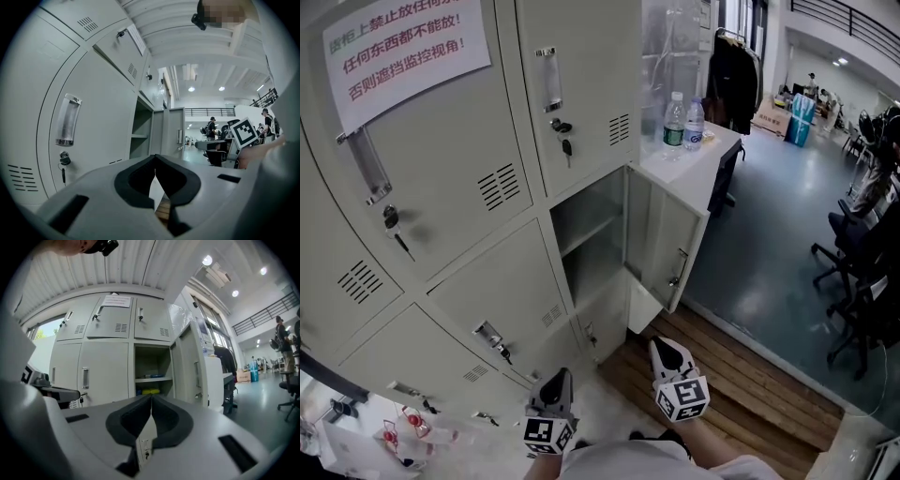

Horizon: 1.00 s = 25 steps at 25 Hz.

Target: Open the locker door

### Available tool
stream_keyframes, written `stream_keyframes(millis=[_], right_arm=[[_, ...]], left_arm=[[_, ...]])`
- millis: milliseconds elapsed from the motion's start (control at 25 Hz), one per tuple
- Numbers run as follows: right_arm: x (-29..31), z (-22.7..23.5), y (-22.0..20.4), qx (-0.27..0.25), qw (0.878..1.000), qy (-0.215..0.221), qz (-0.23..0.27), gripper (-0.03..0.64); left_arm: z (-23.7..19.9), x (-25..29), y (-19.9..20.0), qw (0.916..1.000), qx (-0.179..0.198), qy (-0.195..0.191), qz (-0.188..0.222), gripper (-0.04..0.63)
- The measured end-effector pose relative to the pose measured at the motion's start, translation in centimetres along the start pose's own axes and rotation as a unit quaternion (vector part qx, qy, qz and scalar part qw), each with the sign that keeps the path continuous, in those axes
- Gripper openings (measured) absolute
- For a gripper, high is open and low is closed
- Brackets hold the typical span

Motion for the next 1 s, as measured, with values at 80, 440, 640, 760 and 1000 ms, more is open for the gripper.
stream_keyframes(millis=[80, 440, 640, 760, 1000], right_arm=[[-0.8, -0.8, -0.4, 0.0, 1.0, 0.006, 0.004, 0.015], [-1.7, -2.6, -2.7, 0.004, 1.0, 0.008, -0.012, 0.014], [-1.9, -2.5, -2.5, 0.007, 1.0, 0.004, -0.011, 0.014], [-1.7, -2.7, -2.3, 0.003, 1.0, 0.006, -0.01, 0.014], [-1.5, -3.2, -2.2, -0.003, 1.0, 0.014, -0.012, 0.014]], left_arm=[[-0.1, -0.1, -0.1, 1.0, 0.0, 0.001, -0.002, 0.009], [-0.2, -0.4, 0.0, 1.0, 0.007, -0.001, -0.004, 0.009], [-0.1, -0.6, 0.1, 0.9999, 0.014, 0.001, -0.006, 0.009], [-0.3, -0.7, 0.2, 0.9998, 0.017, 0.002, -0.005, 0.009], [-0.4, -0.7, 0.1, 0.9998, 0.017, 0.001, -0.007, 0.009]])
Point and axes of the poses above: the fingertips, and each gripper's own axes: x forward along the fingers, z to its right, y out of its top, the point moved 4 cm from there along -x, backward along the fingers, and after that the axes turned 13 degrees about -z, right-handed, at the moved point
